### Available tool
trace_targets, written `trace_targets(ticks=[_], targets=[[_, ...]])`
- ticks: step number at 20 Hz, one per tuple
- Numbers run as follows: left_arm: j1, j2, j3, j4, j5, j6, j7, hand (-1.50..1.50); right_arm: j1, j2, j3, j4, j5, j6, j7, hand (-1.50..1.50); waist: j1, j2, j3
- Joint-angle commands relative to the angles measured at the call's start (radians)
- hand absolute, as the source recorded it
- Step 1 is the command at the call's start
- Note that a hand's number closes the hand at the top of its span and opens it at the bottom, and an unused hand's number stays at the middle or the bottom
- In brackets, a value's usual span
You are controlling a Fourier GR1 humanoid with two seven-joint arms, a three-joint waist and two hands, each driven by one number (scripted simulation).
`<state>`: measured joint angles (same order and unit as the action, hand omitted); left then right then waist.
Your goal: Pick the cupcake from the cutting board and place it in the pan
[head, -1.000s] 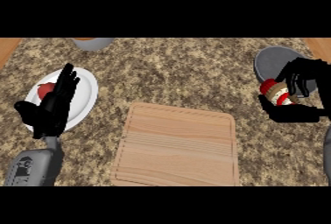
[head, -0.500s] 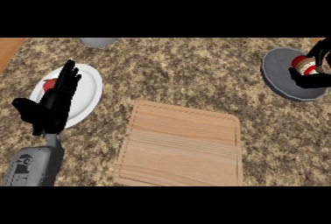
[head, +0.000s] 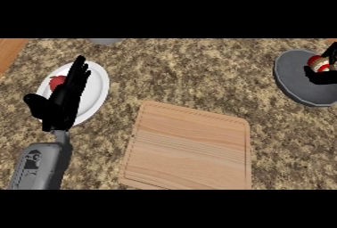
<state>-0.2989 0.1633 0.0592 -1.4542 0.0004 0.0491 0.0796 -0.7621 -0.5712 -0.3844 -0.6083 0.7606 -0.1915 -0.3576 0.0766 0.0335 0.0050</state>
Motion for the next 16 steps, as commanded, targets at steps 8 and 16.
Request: trace_targets(ticks=[8,16], targets=[[-0.025,-0.016,-0.011,0.019,-0.008,0.007,0.001,0.0,-0.091,0.003,-0.053,0.348,-0.062,0.234,-0.071,-1.5,0.017,0.009,0.002],[-0.023,-0.001,0.0,-0.004,-0.004,0.002,0.014,0.0,-0.1,-0.035,-0.152,0.383,-0.147,0.22,-0.235,-1.5,0.008,0.006,0.005]])
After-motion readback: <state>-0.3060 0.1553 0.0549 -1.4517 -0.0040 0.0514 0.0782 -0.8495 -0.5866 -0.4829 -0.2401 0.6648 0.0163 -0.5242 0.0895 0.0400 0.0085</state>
